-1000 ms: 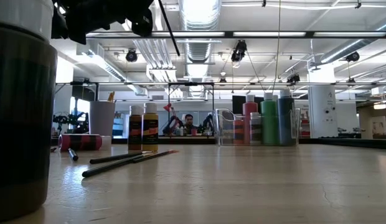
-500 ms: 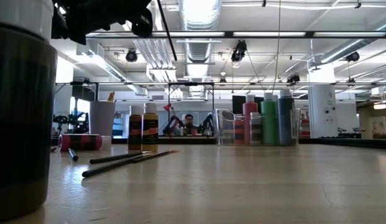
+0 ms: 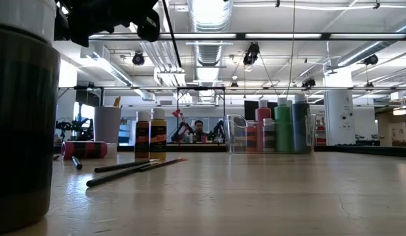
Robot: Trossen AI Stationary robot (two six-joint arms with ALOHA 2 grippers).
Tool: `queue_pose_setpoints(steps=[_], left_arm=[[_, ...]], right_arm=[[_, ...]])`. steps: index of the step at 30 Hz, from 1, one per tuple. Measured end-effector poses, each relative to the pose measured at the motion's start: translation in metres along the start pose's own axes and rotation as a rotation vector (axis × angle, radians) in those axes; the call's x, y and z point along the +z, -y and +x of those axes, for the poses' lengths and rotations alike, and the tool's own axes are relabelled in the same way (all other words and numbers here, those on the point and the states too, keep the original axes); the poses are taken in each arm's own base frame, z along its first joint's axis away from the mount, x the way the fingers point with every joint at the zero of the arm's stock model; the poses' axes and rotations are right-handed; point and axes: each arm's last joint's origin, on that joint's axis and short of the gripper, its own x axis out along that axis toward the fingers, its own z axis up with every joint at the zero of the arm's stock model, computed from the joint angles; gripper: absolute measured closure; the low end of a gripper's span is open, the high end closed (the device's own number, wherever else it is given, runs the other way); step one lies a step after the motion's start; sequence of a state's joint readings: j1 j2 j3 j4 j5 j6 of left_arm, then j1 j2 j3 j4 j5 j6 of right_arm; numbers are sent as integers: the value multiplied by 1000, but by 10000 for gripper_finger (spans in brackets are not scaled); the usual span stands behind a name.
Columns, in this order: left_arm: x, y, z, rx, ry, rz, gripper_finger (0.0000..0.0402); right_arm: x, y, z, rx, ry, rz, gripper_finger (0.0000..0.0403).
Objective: Pick & Place Paint Supplies
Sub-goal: Put the gold paint brush into the violet cup
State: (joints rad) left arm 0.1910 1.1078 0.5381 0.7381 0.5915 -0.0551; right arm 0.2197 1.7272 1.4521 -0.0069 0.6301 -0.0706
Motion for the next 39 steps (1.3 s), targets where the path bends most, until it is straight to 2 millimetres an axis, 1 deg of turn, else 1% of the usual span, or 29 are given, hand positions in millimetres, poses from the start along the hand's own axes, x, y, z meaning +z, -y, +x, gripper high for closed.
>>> queue_pose_setpoints(steps=[5, 9, 11, 14, 19, 21, 26, 32, 36, 39], left_arm=[[7, 1, -9, 57, -14, 21, 396], [21, 0, -21, 206, -52, 75, 396], [30, 0, -27, 322, -95, 112, 396], [44, -1, -36, 563, -180, 177, 396], [61, -6, -50, 968, -305, 276, 396], [64, -8, -55, 1056, -340, 299, 396], [69, -14, -68, 1140, -367, 299, 396], [81, -13, -95, 1269, -307, 265, 396], [82, -8, -107, 1307, -319, 243, 396], [80, -6, -112, 1322, -343, 217, 396]], right_arm=[[-10, 13, -12, -137, -155, 4, 286], [-25, 29, -21, -259, -301, 42, 254], [-33, 36, -24, -331, -364, 62, 242], [-45, 43, -30, -436, -432, 73, 225], [-64, 49, -33, -563, -437, 72, 205], [-73, 50, -33, -584, -443, 67, 201], [-96, 62, -32, -642, -438, 97, 198], [-122, 81, -37, -669, -396, 162, 215], [-133, 96, -42, -610, -335, 230, 229], [-136, 107, -45, -493, -260, 264, 236]])
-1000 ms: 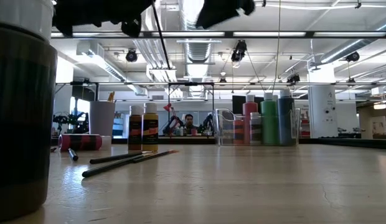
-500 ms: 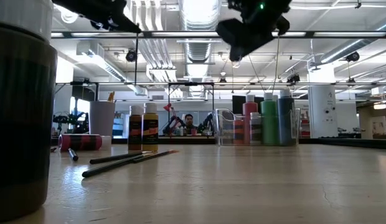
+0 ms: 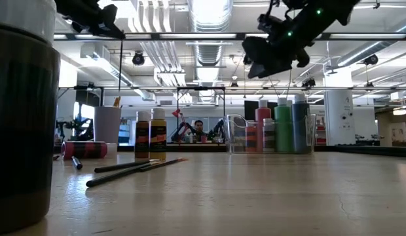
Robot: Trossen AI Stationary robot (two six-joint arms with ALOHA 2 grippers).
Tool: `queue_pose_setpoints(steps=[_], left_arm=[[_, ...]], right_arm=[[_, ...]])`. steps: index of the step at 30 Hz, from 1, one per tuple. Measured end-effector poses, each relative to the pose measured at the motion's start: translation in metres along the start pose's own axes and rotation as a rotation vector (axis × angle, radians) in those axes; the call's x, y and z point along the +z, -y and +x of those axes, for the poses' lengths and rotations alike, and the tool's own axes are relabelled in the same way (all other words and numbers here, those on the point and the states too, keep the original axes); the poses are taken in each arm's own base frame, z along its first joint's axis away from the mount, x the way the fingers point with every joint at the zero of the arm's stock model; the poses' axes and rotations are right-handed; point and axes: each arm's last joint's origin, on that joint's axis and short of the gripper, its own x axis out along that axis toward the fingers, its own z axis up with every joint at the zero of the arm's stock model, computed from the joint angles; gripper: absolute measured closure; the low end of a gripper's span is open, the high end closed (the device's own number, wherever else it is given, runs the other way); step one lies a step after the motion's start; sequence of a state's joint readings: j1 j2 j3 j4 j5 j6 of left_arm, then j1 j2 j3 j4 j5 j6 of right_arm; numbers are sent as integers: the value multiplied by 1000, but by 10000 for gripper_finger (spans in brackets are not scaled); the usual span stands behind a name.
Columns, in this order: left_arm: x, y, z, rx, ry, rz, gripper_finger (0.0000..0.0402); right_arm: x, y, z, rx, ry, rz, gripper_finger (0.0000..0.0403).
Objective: Pick & Place Paint Supplies
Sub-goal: Put the gold paint brush into the violet cup
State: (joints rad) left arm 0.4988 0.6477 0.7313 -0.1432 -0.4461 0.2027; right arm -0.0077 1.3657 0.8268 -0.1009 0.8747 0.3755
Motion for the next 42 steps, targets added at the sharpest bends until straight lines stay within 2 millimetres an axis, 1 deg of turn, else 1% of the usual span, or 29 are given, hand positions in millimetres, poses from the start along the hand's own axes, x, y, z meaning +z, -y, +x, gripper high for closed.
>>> queue_pose_setpoints(steps=[4, 7, 13, 19, 23, 26, 33, 38, 42], left_arm=[[-3, -4, -1, 25, -13, -16, 396], [-8, -7, -1, 67, -39, -11, 396], [-15, -12, 2, 113, -85, -38, 396], [-41, -13, 10, 160, -139, -57, 396], [-55, -12, 16, 119, -122, -91, 396], [-65, -14, 18, 133, -133, -100, 396], [-81, -15, 23, 105, -135, -141, 396], [-95, -15, 28, 117, -153, -145, 396], [-102, -15, 30, 121, -169, -158, 396]], right_arm=[[1, 14, 2, 203, 122, 34, 242], [-2, 22, 1, 279, 191, 44, 248], [-6, 32, 0, 264, 203, 64, 262], [-6, 32, 0, 270, 203, 68, 279], [-6, 32, 0, 269, 203, 68, 288], [-6, 32, 0, 270, 202, 67, 294], [-6, 32, 0, 269, 202, 67, 308], [-6, 32, 0, 269, 201, 67, 319], [-6, 32, 0, 269, 201, 67, 328]])
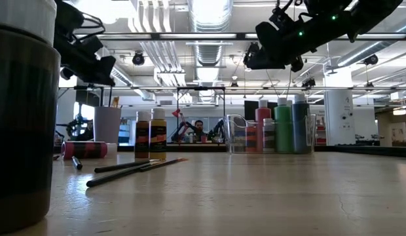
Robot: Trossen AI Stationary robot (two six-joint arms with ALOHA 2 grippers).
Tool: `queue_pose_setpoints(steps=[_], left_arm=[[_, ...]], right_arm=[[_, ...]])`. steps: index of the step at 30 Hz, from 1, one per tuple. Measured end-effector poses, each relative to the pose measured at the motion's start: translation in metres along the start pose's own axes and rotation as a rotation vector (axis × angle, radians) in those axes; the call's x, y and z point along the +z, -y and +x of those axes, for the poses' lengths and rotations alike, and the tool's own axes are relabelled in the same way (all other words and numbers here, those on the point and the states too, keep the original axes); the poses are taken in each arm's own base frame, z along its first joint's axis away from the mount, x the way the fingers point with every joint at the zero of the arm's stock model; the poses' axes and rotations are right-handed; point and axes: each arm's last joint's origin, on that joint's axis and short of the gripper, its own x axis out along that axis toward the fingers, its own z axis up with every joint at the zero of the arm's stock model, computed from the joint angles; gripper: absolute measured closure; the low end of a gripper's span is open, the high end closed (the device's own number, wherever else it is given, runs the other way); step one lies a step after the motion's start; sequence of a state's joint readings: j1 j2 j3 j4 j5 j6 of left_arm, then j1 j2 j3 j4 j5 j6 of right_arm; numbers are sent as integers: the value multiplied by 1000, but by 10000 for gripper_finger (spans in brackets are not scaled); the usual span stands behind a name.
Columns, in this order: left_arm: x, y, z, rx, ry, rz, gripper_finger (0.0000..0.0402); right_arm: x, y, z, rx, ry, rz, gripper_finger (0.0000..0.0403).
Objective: Pick & Place Paint Supplies
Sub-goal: Put the gold paint brush into the violet cup
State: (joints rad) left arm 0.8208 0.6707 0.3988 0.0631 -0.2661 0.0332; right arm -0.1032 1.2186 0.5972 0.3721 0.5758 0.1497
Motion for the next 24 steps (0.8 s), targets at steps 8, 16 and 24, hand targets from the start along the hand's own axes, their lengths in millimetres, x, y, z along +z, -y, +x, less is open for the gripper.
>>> queue_pose_setpoints(steps=[8, 16, 24], left_arm=[[-14, 0, 4, -10, -18, -29, 397], [-19, 1, 6, -10, -34, -32, 397], [-24, 2, 12, -10, -78, -37, 397]], right_arm=[[-1, 0, 0, 0, -2, -1, 332], [-1, 0, 0, -1, -2, -1, 303], [-1, 0, 0, -1, -3, -2, 278]])
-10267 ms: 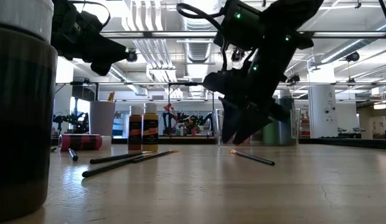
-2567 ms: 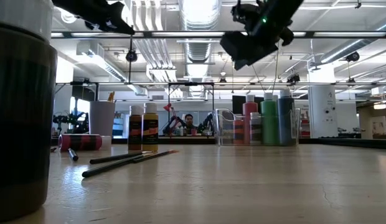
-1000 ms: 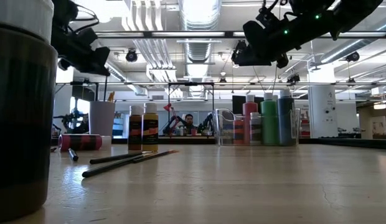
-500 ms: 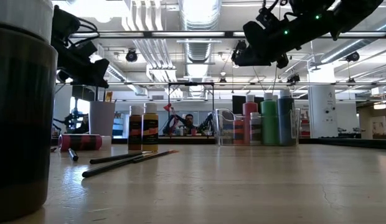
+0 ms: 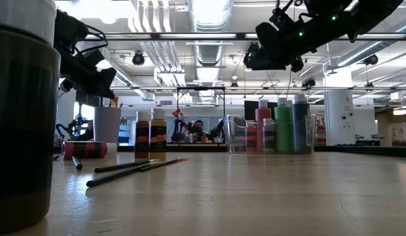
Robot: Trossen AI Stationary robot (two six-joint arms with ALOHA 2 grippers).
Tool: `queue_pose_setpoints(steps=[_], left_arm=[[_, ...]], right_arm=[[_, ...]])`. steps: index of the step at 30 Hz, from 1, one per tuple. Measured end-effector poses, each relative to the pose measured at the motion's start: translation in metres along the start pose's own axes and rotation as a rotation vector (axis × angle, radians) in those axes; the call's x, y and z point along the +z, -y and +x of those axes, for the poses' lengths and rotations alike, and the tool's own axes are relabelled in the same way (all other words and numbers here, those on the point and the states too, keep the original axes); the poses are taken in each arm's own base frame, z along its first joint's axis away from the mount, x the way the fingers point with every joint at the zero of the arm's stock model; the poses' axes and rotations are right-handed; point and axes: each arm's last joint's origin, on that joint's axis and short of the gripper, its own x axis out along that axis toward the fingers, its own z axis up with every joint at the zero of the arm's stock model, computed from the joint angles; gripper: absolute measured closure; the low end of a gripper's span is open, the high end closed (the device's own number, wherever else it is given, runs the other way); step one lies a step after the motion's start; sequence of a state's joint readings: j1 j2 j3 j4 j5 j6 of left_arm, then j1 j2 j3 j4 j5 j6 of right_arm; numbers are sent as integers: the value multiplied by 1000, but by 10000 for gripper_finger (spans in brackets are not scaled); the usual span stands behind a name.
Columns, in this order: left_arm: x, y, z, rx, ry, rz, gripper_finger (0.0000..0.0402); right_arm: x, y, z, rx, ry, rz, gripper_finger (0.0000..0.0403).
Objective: Pick & Place Paint Supplies
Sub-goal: Put the gold paint brush into the violet cup, then put the pink paint bottle into the transparent bin
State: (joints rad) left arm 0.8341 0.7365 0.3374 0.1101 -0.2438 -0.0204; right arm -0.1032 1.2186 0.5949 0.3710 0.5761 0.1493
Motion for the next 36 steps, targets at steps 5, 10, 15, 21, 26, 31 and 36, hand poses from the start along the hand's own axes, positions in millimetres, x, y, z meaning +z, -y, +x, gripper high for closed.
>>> queue_pose_setpoints(steps=[5, 10, 15, 21, 26, 31, 36], left_arm=[[-3, 1, 5, 2, -28, 3, 397], [-4, 1, 6, 6, -37, 0, 393], [-5, 1, 6, 6, -39, 0, 368], [-5, 1, 6, 6, -40, -9, 342], [-4, 2, 6, -15, -42, -5, 309], [12, 1, 2, -21, -2, -11, 290], [35, 0, -7, -51, 46, -21, 291]], right_arm=[[0, 0, 0, 0, -1, -1, 264], [-2, 0, 0, -2, -13, -9, 253], [-2, 0, 0, -2, -15, -10, 245], [-2, 0, 0, -2, -15, -10, 238], [-2, 0, 0, -2, -16, -10, 238], [-2, 0, 0, -3, -16, -11, 254], [-2, 0, 0, -3, -17, -11, 272]])
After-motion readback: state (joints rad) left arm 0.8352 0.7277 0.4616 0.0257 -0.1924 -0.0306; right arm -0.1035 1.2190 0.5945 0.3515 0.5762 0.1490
